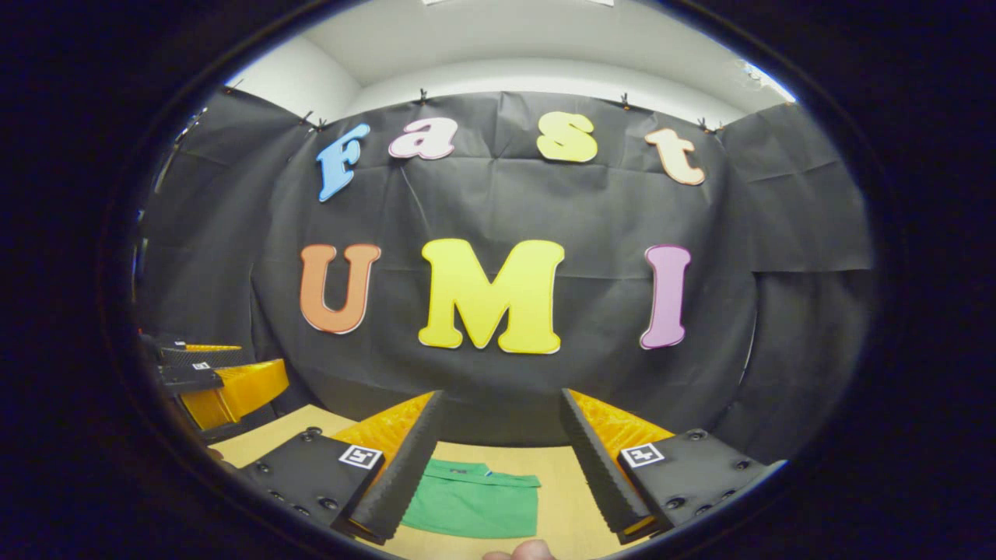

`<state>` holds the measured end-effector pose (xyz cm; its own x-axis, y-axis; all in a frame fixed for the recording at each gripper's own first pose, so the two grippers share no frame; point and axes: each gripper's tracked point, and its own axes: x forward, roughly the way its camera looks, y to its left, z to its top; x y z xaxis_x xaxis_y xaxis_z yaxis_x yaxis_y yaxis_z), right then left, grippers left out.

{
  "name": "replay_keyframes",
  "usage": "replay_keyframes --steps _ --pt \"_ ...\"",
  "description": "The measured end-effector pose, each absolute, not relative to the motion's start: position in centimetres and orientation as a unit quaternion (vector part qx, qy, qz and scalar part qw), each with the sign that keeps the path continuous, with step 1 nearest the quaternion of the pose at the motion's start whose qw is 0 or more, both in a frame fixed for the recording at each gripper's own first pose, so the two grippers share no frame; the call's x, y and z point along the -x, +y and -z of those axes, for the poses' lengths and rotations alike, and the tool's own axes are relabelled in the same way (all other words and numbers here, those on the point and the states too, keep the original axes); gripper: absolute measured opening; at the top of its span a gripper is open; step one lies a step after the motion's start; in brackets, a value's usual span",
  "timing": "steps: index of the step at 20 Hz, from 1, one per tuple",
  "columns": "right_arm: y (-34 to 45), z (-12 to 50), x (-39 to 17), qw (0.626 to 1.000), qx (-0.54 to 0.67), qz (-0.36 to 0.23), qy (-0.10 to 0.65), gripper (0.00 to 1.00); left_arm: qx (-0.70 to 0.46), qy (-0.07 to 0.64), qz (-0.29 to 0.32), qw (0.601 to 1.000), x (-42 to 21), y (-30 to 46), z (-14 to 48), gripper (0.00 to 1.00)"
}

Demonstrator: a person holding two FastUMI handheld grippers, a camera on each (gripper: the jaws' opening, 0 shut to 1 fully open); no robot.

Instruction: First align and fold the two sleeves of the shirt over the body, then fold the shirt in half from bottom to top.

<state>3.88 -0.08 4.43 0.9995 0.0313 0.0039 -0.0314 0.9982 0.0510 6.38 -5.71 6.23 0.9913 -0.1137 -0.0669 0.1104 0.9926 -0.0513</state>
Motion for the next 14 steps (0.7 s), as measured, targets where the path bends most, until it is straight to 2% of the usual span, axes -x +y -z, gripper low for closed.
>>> replay_keyframes --steps 1,2,6,11,14 --pt "-0.1 -4.6 -3.4 1.0 -0.027 -0.011 -0.006 0.92 0.024 0.03 0.052 0.998 -5.8 -5.4 -6.6 0.99" --pt "0.0 -4.8 -2.9 1.0 -0.028 -0.009 -0.011 0.95 0.024 0.024 0.052 0.998 -5.3 -5.2 -6.9 0.99" --pt "0.5 -5.7 -1.0 0.999 -0.013 -0.016 -0.029 0.95 0.031 0.027 0.057 0.998 -3.9 -5.3 -6.7 1.0" --pt "1.2 -5.0 -0.3 0.999 -0.02 -0.024 -0.016 0.92 0.039 0.035 0.05 0.997 -2.8 -5.0 -6.4 0.99" --pt "1.5 -4.8 0.1 0.999 -0.03 -0.028 -0.01 0.97 0.034 0.031 0.049 0.998 -2.4 -5.1 -6.7 0.98"
